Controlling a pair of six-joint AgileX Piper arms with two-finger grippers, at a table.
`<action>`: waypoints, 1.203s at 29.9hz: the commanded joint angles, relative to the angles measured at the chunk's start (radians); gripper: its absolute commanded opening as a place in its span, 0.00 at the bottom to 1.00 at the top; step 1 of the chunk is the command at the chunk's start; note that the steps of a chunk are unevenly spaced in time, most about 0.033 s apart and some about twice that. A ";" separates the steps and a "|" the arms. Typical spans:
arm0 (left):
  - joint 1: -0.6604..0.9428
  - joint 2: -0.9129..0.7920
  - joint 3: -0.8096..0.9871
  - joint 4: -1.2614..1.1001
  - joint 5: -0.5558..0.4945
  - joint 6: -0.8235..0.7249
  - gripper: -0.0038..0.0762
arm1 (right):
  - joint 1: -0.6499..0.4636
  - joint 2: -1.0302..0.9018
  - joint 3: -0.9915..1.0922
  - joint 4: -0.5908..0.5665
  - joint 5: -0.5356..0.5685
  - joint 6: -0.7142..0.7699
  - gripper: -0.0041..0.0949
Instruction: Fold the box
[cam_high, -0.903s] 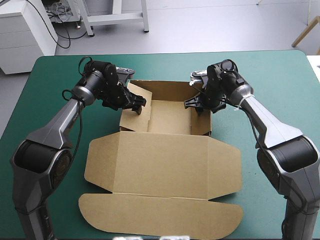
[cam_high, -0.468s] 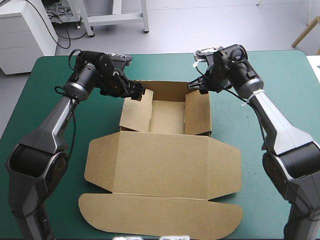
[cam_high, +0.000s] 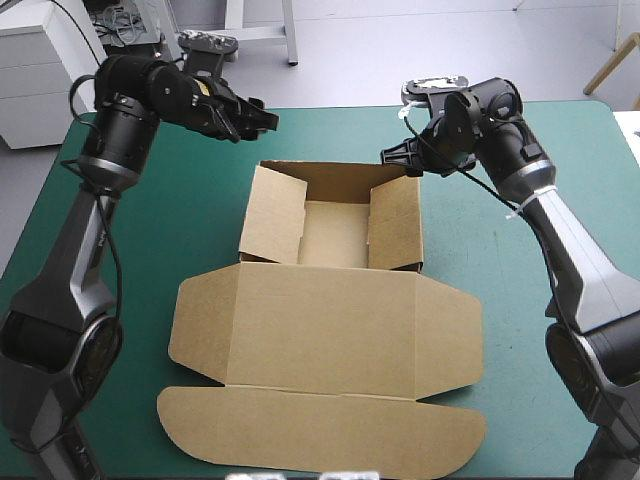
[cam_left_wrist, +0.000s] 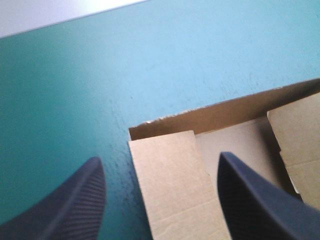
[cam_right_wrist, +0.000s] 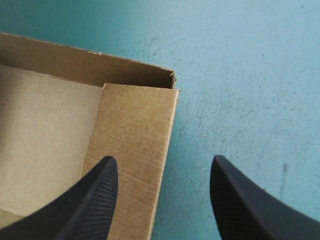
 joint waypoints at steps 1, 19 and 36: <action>-0.004 -0.111 -0.035 0.082 0.048 0.015 0.36 | -0.007 -0.057 0.025 -0.006 -0.031 0.015 0.56; -0.004 -0.534 0.477 0.133 0.046 0.134 0.04 | -0.007 0.082 0.139 0.086 -0.031 0.047 0.56; -0.004 -1.034 1.169 0.134 -0.096 0.141 0.04 | -0.007 0.144 0.139 0.113 -0.031 0.047 0.14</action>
